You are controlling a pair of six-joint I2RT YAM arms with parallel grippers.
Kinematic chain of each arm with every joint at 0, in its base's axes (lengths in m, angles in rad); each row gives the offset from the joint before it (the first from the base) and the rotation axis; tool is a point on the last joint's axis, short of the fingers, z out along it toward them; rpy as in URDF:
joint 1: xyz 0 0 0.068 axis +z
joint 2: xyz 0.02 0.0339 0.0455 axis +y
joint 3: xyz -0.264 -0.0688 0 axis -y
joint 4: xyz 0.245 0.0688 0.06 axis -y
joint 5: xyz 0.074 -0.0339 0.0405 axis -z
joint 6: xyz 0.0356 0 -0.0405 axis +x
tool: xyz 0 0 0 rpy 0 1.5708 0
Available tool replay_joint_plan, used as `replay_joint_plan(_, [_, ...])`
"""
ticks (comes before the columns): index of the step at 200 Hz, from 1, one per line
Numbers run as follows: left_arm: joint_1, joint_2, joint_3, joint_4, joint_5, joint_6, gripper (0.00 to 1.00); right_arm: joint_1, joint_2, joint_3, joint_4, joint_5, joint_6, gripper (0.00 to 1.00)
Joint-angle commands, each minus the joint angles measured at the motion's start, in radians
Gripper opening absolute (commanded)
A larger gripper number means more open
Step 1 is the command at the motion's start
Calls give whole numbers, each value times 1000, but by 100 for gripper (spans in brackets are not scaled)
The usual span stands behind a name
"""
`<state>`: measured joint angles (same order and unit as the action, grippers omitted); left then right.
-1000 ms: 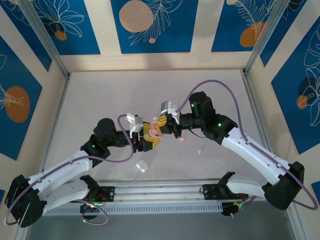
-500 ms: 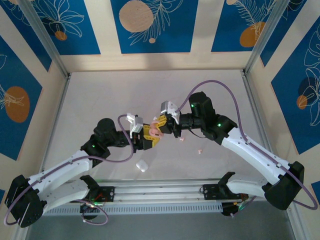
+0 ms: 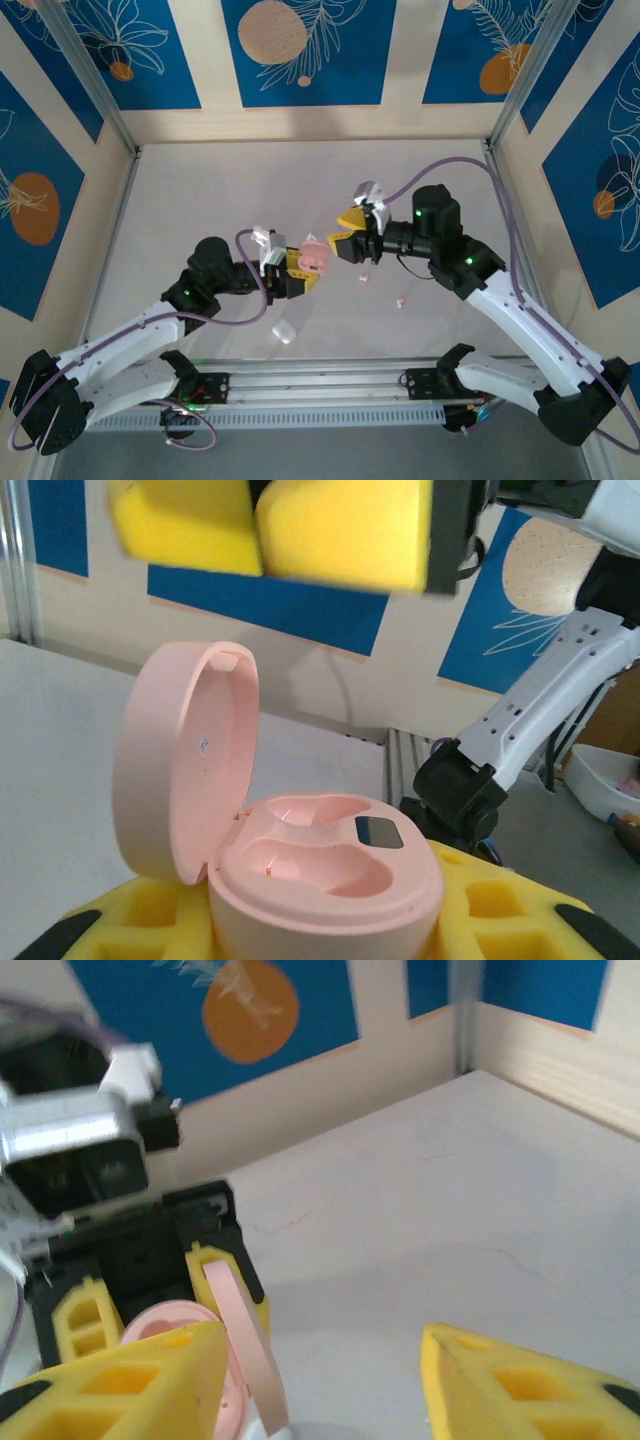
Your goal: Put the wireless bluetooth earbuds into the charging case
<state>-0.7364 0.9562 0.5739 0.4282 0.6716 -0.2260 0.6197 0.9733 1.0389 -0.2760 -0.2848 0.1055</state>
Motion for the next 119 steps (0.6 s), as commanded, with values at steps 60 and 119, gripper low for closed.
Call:
replay_joint_plan(60, [-3, -73, -71, 91, -138, 23, 32, -350, -56, -242, -338, 150, 662, 41])
replay_joint_plan(119, [-3, -103, -88, 112, -193, 24, 32, -340, 145, -304, -422, 238, 704, 34])
